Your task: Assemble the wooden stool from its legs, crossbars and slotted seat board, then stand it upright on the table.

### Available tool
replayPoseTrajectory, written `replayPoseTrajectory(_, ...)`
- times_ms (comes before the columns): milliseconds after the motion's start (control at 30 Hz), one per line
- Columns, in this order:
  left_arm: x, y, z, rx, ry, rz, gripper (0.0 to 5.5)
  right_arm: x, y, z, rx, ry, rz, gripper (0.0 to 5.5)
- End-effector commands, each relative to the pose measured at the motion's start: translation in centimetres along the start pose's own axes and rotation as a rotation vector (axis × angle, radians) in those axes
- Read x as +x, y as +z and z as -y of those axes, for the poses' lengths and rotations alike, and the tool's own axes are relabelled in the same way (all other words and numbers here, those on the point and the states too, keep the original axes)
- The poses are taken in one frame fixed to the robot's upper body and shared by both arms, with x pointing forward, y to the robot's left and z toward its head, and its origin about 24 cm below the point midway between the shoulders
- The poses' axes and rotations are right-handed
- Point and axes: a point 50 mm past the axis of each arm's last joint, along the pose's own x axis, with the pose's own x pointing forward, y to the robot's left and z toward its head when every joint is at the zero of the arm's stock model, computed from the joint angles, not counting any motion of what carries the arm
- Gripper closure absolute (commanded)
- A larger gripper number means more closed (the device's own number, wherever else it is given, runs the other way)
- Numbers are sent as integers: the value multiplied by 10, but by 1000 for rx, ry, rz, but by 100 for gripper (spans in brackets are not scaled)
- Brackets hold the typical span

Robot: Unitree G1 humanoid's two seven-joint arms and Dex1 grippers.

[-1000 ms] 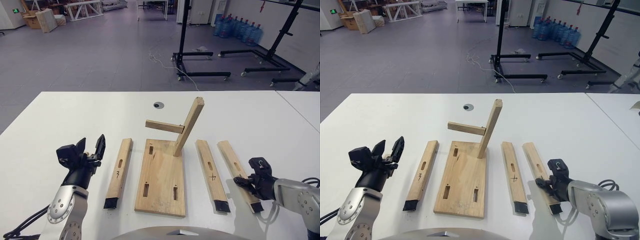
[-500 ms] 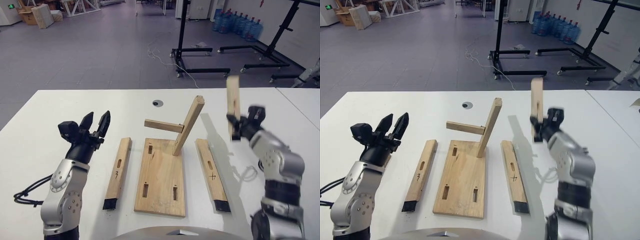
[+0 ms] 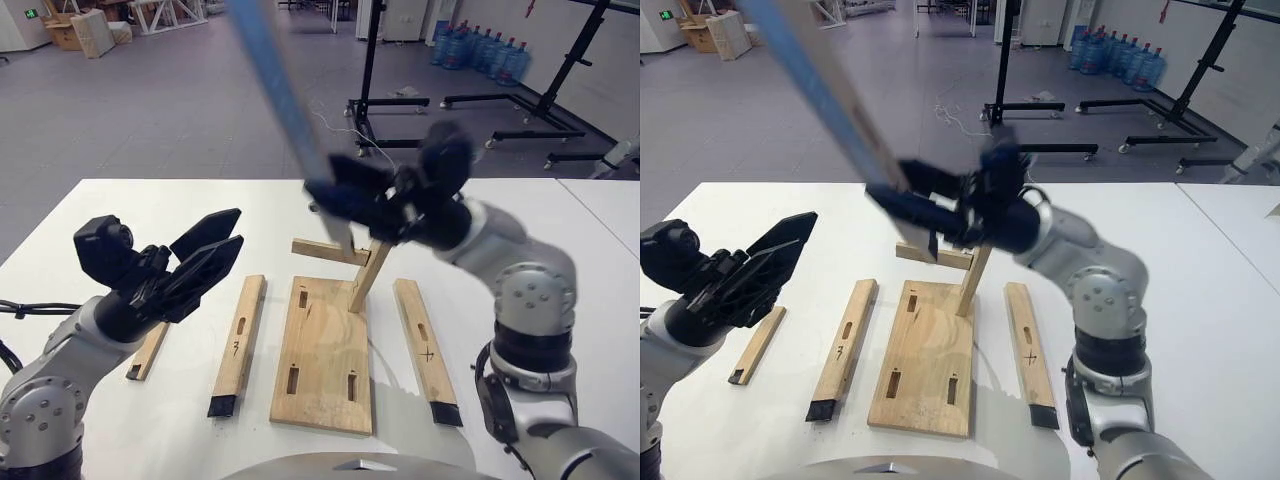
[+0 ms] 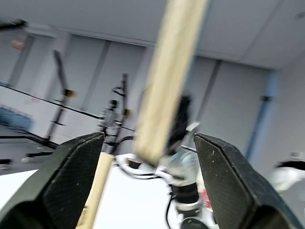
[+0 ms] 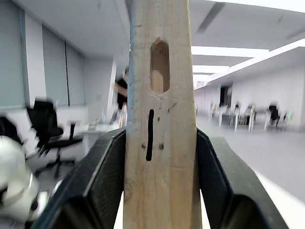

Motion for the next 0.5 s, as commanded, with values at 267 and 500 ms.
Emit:
replayPoseTrajectory(267,12,5,-6,25,-2,-36,206,-1,-54,-3,40,172,-227,350)
replayPoseTrajectory(500,8,3,-3,32,-7,-29,206,-8,-53,-3,156,191,-159,350)
